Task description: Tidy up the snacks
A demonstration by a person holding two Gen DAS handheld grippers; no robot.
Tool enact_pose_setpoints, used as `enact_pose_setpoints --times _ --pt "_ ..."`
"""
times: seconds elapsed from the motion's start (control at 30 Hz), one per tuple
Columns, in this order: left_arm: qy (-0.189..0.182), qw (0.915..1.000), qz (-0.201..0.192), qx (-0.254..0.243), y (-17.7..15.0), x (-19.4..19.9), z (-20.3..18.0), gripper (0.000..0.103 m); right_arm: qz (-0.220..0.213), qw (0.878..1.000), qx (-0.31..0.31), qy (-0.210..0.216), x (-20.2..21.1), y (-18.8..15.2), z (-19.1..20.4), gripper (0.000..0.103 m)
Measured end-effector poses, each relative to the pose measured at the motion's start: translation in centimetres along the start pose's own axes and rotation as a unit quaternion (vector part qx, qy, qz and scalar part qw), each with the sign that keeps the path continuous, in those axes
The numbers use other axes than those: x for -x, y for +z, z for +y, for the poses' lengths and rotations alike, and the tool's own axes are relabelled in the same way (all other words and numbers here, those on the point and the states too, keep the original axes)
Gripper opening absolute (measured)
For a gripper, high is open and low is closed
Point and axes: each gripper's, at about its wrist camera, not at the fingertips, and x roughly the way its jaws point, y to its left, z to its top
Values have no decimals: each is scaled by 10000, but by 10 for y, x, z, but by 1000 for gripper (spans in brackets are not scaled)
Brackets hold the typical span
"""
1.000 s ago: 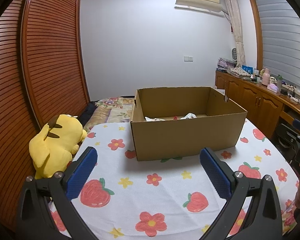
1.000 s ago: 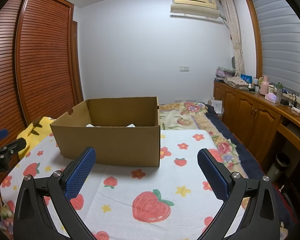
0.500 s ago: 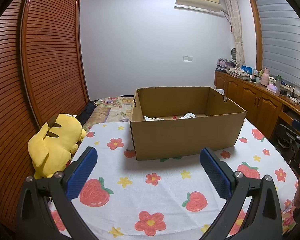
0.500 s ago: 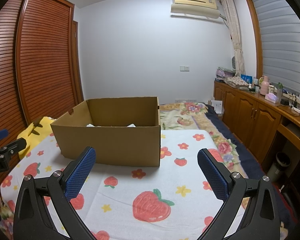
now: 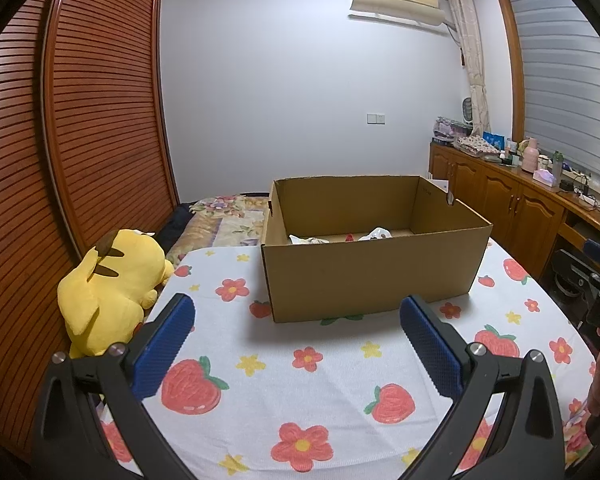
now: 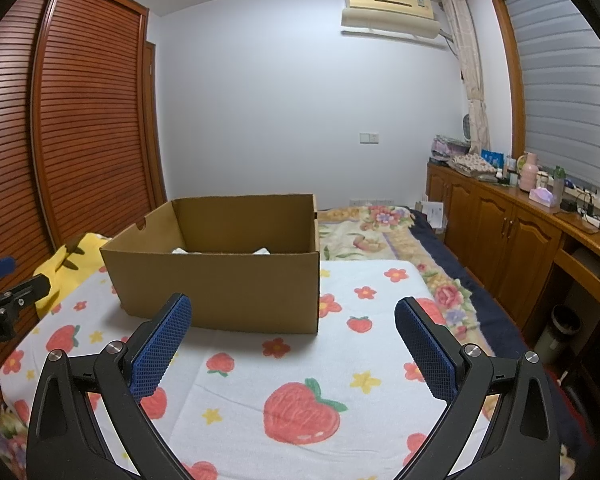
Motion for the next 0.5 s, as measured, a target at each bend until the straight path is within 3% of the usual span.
enact_pose_setpoints --times 0.5 --pt "4 10000 -39 -2 0 4 -1 103 -16 10000 -7 1 0 0 -1 103"
